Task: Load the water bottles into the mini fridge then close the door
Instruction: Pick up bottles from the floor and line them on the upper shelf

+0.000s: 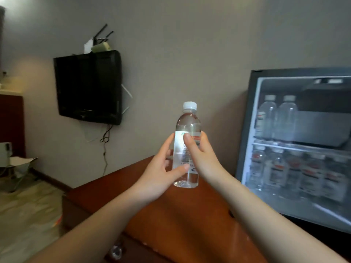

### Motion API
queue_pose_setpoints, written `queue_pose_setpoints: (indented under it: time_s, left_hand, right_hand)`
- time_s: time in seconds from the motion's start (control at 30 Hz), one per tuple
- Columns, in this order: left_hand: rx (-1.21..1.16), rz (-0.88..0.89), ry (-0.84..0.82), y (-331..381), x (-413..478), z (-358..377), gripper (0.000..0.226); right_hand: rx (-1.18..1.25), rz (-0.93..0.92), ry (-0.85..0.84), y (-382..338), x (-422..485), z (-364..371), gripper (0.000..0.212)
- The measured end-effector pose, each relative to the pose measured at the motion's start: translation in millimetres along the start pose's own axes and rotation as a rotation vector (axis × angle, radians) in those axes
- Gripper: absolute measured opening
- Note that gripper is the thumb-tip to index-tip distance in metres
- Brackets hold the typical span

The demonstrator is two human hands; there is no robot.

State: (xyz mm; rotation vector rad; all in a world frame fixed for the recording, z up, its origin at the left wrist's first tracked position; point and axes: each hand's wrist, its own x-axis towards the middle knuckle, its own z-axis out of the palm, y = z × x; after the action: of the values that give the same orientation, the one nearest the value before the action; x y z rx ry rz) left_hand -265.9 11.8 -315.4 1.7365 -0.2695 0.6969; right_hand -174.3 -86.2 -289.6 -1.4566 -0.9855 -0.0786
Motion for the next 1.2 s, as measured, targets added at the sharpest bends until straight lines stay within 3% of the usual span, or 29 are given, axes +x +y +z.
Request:
queue_pose_setpoints:
  time_s: [0.13, 0.27, 0.43, 0.47, 0.57, 0.63, 0.77, 0.9, 1.0, 1.2]
  left_hand:
    - [-0.04, 0.021, -0.017, -4.4, 35.3, 39.8, 0.077]
    - [-0.014, 0.065, -0.072, -6.4, 75.6, 83.4, 0.088]
    - [0.053, 0.115, -0.117, -12.7, 126.0, 137.8, 0.093]
    - [0.047, 0.113, -0.124, -13.2, 135.0, 150.6, 0.094]
    - [0.021, 0.111, -0.148, -15.3, 159.3, 185.5, 0.096]
    - [0.027, 0.113, -0.167, -15.3, 173.8, 207.3, 0.095]
    - [0.04, 0.106, -0.218, -14.0, 201.4, 247.5, 0.091]
    - [0.204, 0.16, -0.148, -17.2, 229.5, 283.1, 0.08]
    - [0.302, 0.23, -0.191, -29.7, 238.0, 305.0, 0.079]
    - [0.484, 0.297, -0.204, -66.0, 243.9, 326.4, 0.071]
  right_hand:
    - [-0.105, 0.107, -0.049, -13.4, 8.4, -53.3, 0.042]
    - [-0.225, 0.199, 0.016, -24.5, 17.1, -106.8, 0.043]
    - [-0.377, 0.206, 0.152, -36.2, 27.6, -170.7, 0.004]
    - [-0.402, 0.212, 0.205, -36.3, 29.6, -182.8, 0.009]
    - [-0.518, 0.223, 0.321, -32.0, 38.0, -214.7, 0.053]
    - [-0.603, 0.223, 0.384, -25.1, 44.6, -239.5, 0.063]
    - [-0.724, 0.255, 0.497, -17.2, 54.3, -277.0, 0.046]
    - [-0.794, 0.308, 0.624, -3.0, 62.1, -306.8, 0.056]
    - [-0.819, 0.335, 0.72, 8.8, 67.1, -324.9, 0.056]
    - [-0.715, 0.276, 0.734, 19.9, 78.7, -345.5, 0.04]
